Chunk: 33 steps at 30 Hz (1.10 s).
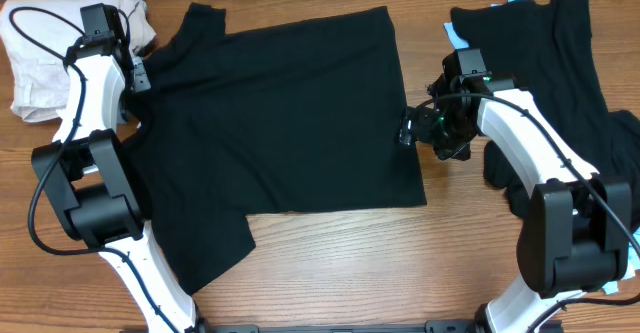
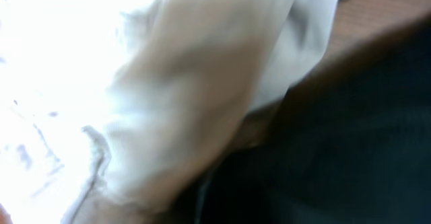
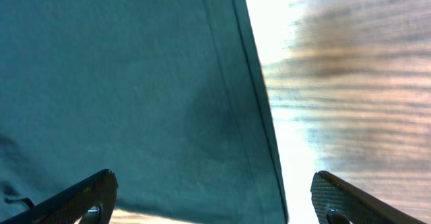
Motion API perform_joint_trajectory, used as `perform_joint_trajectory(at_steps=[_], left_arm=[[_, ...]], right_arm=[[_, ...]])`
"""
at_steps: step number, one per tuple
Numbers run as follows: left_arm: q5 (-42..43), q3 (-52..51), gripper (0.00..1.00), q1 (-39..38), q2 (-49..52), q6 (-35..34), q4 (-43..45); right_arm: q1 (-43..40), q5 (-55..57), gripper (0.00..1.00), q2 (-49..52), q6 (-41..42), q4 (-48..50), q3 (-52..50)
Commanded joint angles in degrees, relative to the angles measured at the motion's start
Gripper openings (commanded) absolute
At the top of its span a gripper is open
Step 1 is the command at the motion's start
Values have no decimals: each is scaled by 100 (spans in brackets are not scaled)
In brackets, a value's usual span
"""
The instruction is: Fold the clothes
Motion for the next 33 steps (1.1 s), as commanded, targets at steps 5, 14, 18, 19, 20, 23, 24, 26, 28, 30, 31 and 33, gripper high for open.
perform_joint_trajectory(at_steps=[5,14,18,19,20,23,24,26,28,30,31,33], left_arm=[[796,57,100,4,59,-216,170],[2940,857,100,-59,57,-219,-726],[3014,1294,100,-249,57,-66,-1108],[3012,1458,100,-363,57,39,-1270],[3010,1558,100,-431,57,90,-1370],[3012,1749,100,-638,59,90,-1604],[3012,1762,100,-702,57,90,-1633],[3003,1762,100,-813,57,90,-1665],[2988,1762,100,-901,57,92,-1709],[2911,1762,100,-1010,57,92,-1840],[2682,1762,100,-1084,57,90,-1998],[2358,1759,100,-1207,59,94,-2245]], right_arm=[[-9,315,84,7,-35,-254,-181],[-7,105,75,7,-9,-166,-1097],[-7,28,73,7,-9,-164,-1198],[-2,28,73,7,-9,-140,-1272],[4,7,73,7,-9,-92,-1346],[50,-197,73,7,-11,122,-1606],[74,-238,72,7,-11,212,-1685],[107,-271,68,7,-9,291,-1733],[127,-319,60,4,-9,363,-1733],[142,-527,46,4,94,544,-1731],[142,-549,38,4,282,597,-1727],[133,-542,21,4,428,619,-1718]])
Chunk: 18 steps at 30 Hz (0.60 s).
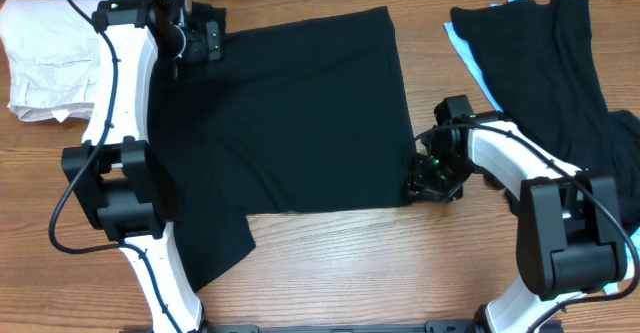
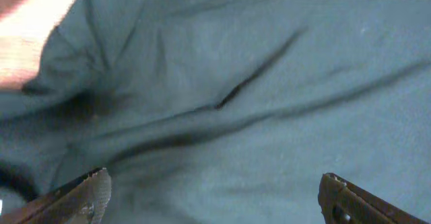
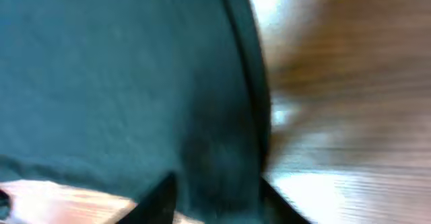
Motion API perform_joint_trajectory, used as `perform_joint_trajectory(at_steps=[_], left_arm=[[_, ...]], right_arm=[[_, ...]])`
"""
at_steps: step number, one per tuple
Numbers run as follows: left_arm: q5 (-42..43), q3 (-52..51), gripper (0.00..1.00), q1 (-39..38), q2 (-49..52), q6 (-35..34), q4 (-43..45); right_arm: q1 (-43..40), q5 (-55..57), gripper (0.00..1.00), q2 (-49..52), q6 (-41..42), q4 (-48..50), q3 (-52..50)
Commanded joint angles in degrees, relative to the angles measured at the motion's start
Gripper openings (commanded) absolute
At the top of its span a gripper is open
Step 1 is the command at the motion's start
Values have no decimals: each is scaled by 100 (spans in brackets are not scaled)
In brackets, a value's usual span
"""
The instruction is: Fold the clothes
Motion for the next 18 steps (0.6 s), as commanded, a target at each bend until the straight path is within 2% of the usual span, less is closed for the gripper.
perform_joint_trajectory(at_steps=[1,2,4,5,13,16,17,18], left_arm=[[-551,125,100,-210,59,136,-304],[-621,125,100,-271,59,166,-387],[-730,125,100,-420,59,245,-566],[-732,125,100,-483,57,267,-632],[-754,105,100,-946,59,306,-542],[-774,101,100,-975,59,306,-450],[-802,101,100,-975,59,306,-426],[-901,96,100,-975,68,308,-350]], right_arm=[[2,-125,18,35,291,37,-57],[-24,-85,17,35,328,42,-52],[-138,98,5,35,516,-42,-15],[-245,210,4,35,603,-129,20],[-2000,367,4,-114,573,-1095,214],[-2321,343,4,-269,380,-1213,214],[-2334,341,7,-315,328,-1233,214],[-2334,343,21,-424,232,-1252,214]])
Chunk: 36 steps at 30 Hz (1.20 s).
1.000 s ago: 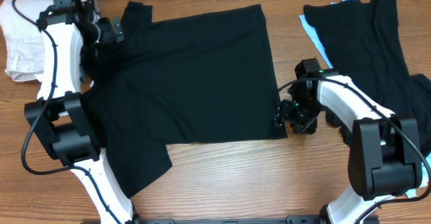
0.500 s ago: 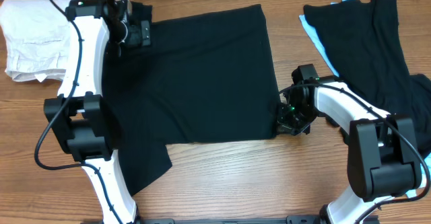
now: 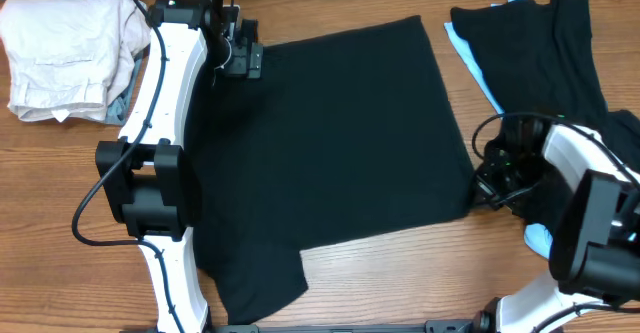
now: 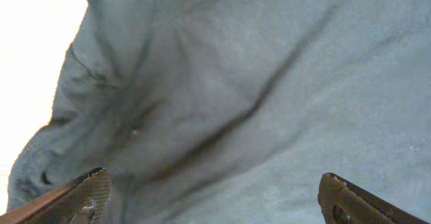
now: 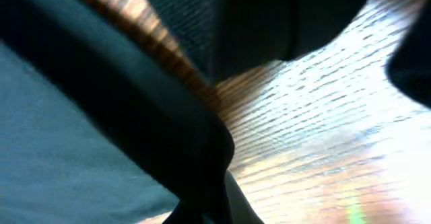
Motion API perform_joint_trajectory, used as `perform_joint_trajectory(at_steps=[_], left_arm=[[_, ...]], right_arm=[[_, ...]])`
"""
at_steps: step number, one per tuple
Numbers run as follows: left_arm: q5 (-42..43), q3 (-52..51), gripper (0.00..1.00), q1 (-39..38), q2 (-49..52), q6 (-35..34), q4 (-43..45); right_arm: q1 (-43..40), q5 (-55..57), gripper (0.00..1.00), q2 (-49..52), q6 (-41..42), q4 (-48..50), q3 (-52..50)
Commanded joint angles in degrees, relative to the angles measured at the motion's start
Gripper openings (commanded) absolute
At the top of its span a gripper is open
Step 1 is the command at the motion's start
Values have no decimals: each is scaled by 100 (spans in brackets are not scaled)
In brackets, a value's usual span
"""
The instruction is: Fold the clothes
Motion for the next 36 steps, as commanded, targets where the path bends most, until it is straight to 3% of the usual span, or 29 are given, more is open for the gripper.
perform_joint_trajectory(at_steps=[1,2,4,7,11,15,17,18,23,33,34,36], left_arm=[[-376,92,100,-28,96,153,256],[-566,92,100,-15,144,385,505],[-1047,92,100,-2,243,667,822],[-1517,92,99,111,420,680,1200],[-706,92,95,492,778,1014,1617],[-472,92,74,647,1058,1429,1561],[-472,92,47,647,1134,1425,1499],[-461,92,42,647,1154,1425,1478],[-407,92,37,562,1244,1427,1300],[-750,15,37,575,1499,1425,1246],[-750,15,35,575,1526,1425,1250],[-750,24,16,575,1523,1401,1355]], right_arm=[[11,57,42,-463,-229,-31,131],[11,57,63,-621,-232,-26,151],[11,57,70,-835,-234,-79,273],[61,17,71,-1091,-398,-317,605],[450,39,70,-1305,-535,-426,994],[758,39,70,-1305,-529,-293,1014],[833,37,70,-1305,-507,-262,1014],[846,39,70,-1305,-503,-260,1014],[844,39,70,-1305,-490,-238,1014],[844,37,70,-1305,-490,-166,1014],[844,37,70,-1305,-490,-144,1014],[844,39,70,-1305,-490,-118,1014]])
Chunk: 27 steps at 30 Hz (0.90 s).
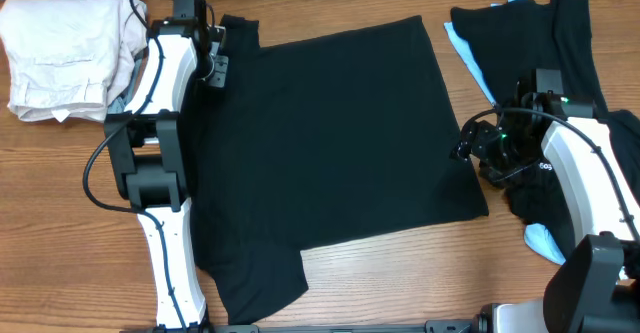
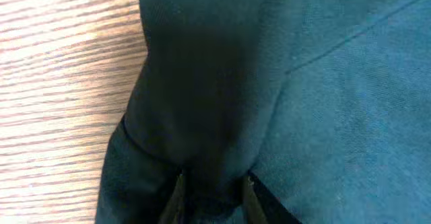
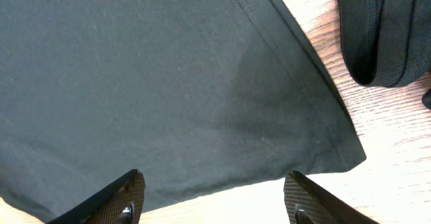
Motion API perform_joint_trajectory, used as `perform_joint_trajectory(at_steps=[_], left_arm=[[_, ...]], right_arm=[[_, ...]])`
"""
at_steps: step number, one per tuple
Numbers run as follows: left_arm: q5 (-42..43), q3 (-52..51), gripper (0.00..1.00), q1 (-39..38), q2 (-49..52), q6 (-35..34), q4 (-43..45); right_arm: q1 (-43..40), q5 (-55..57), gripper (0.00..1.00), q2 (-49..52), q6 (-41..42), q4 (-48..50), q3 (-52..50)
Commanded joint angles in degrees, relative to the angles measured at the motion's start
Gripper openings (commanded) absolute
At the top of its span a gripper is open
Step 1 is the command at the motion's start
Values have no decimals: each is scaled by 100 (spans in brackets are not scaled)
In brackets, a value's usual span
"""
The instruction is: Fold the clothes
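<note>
A black T-shirt lies spread flat across the middle of the table. My left gripper is at its far left sleeve. In the left wrist view that gripper is shut, its fingers pinching a fold of the dark sleeve. My right gripper hovers by the shirt's right edge. The right wrist view shows it open, fingers wide apart, above the shirt's hem corner, holding nothing.
A pile of white clothes sits at the far left corner. More black garments lie at the right over a light blue piece, close to my right arm. Bare wood runs along the near edge.
My left gripper was open over the shirt's shoulder; it is now a little further left and shut on the sleeve. My right gripper has let go of the lower right corner and moved up along the edge.
At first the shirt lay further left, my left gripper by the white pile, my right open at the hem. Then my right gripper shut on the lower right corner. Later the shirt lay further right, still held. Now the right is open and the left holds the sleeve.
</note>
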Motion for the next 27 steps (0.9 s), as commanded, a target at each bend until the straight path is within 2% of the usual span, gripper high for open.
perform_joint_trajectory(at_steps=[1,4,7,12,16,18,22,23,24,25,26,27], left_arm=[[-79,33,14,-9,83,55,116],[-199,118,4,-4,83,-146,79],[-761,466,4,46,74,-664,-90],[-933,1036,4,258,74,-1285,-352],[-946,1078,4,481,87,-1381,-111],[-942,1058,10,610,87,-1405,7],[-935,1058,14,811,87,-1486,153],[-927,1058,28,828,87,-1486,151],[-916,1058,51,826,87,-1486,151],[-918,1058,67,826,87,-1484,146],[-916,1058,88,826,87,-1484,144],[-881,1058,100,809,87,-1484,105]], right_arm=[[22,-2,70,-96,-20,59,140],[22,-4,70,-96,-20,144,140],[22,-2,70,-96,-20,173,140],[22,-2,70,-96,-20,223,140],[22,-4,70,-96,-20,232,140],[22,0,70,-96,-22,234,140],[22,0,70,-96,-22,317,140],[22,0,70,-96,-22,317,140],[22,0,70,-96,-22,317,140],[22,2,70,-96,-22,323,140],[22,0,70,-96,-22,330,140],[22,0,70,-96,-22,337,140]])
